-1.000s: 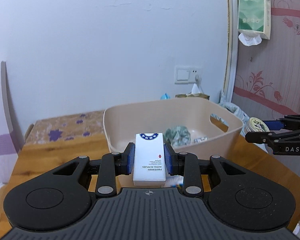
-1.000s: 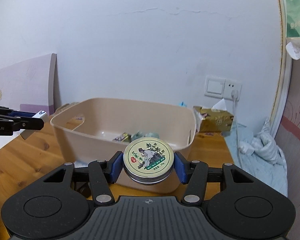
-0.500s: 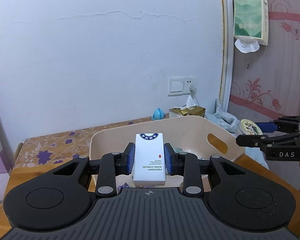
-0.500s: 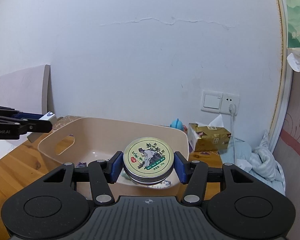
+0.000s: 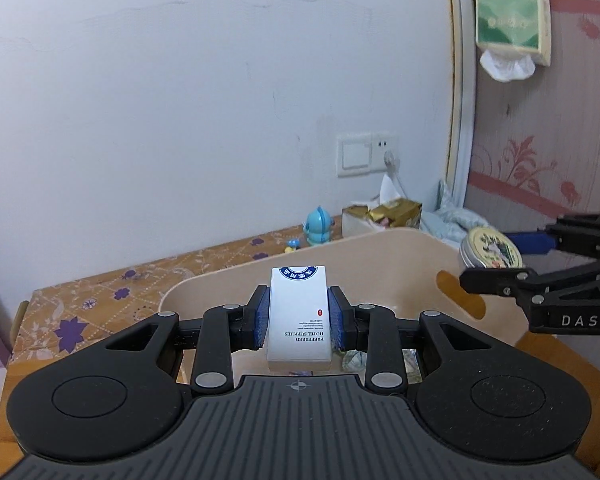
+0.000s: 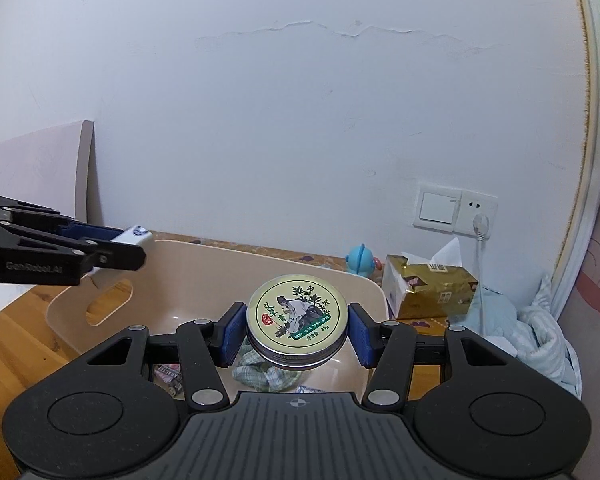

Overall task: Organize objects
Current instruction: 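Lift the white box with left tool while right tool carries the tin over the basket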

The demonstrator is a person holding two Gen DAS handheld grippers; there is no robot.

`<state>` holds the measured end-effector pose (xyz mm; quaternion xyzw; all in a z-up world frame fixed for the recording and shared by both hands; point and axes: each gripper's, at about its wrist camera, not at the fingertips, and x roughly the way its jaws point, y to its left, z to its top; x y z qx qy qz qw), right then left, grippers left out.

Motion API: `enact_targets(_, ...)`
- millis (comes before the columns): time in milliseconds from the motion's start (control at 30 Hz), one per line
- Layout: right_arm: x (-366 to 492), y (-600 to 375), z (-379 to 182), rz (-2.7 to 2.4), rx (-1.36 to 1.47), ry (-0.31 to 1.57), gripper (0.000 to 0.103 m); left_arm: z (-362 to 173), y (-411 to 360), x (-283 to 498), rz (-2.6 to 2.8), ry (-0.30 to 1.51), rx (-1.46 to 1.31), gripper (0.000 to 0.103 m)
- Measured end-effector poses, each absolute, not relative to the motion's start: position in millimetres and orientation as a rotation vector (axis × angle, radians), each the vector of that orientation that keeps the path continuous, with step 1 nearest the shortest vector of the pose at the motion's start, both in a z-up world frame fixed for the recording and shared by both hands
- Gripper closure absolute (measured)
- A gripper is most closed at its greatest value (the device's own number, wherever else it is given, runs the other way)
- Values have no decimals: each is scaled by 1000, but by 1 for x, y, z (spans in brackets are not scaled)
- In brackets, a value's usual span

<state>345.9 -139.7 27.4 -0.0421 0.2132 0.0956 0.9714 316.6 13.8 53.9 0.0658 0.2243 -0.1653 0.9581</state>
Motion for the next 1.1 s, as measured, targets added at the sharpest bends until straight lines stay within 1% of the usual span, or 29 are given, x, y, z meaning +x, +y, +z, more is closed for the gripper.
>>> enact_targets(300, 374, -129, 13, 207, -104, 500, 52, 26, -1, 355, -347, 567, 204, 72)
enact_targets(667, 398, -119, -5, 219, -178, 625, 52, 1, -4, 381, -357, 711, 273, 72)
enact_targets(933, 409, -111, -20, 244, -228, 724, 51, -3, -9, 391, -389, 800, 316, 71)
enact_targets(1100, 414, -109, -18, 253, -247, 766, 51, -6, -12, 398, -398, 872, 332, 71)
